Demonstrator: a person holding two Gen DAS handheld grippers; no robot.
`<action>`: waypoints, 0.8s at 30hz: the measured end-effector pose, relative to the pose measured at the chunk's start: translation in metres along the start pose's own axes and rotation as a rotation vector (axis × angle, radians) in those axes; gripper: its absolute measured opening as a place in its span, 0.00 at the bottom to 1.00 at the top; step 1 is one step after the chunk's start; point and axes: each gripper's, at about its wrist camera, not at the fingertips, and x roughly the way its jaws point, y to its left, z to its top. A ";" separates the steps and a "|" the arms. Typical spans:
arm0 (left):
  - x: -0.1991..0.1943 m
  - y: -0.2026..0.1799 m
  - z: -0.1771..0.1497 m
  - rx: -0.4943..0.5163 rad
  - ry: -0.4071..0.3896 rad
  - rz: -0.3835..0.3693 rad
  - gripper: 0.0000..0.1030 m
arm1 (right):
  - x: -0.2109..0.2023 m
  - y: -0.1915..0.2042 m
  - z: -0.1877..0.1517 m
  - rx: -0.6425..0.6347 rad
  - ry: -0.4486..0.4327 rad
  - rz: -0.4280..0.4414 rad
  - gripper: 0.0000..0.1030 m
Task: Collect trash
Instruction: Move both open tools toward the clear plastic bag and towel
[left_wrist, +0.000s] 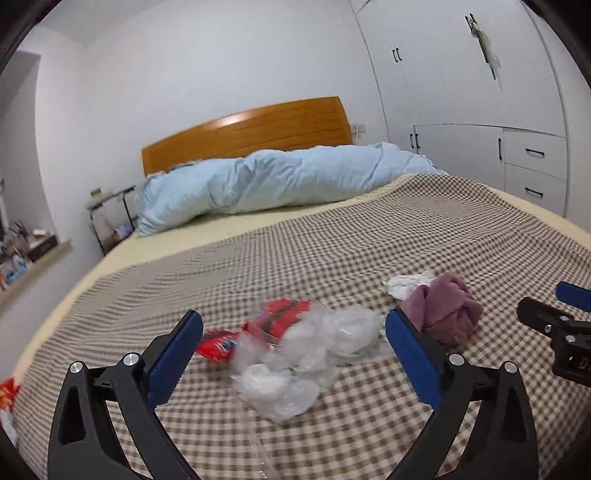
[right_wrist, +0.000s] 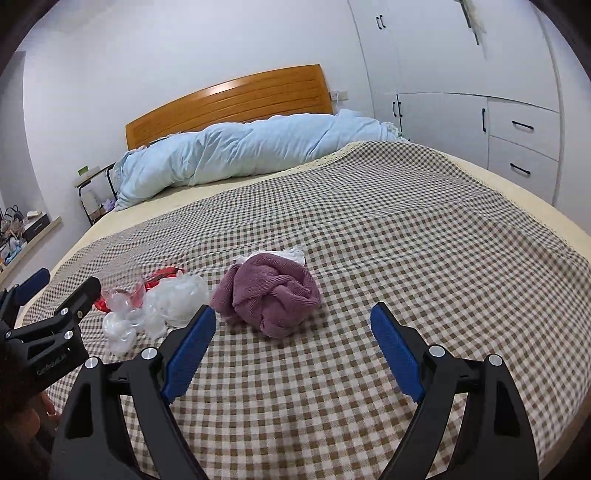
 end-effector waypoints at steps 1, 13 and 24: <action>0.000 -0.002 -0.001 0.007 0.002 0.005 0.94 | 0.000 0.000 0.000 -0.003 0.001 -0.001 0.80; -0.022 0.002 -0.006 -0.008 0.012 -0.011 0.94 | -0.013 0.004 -0.007 -0.013 0.007 0.025 0.80; -0.072 0.013 -0.014 -0.097 0.012 -0.059 0.94 | -0.066 0.015 -0.017 -0.024 -0.056 0.043 0.92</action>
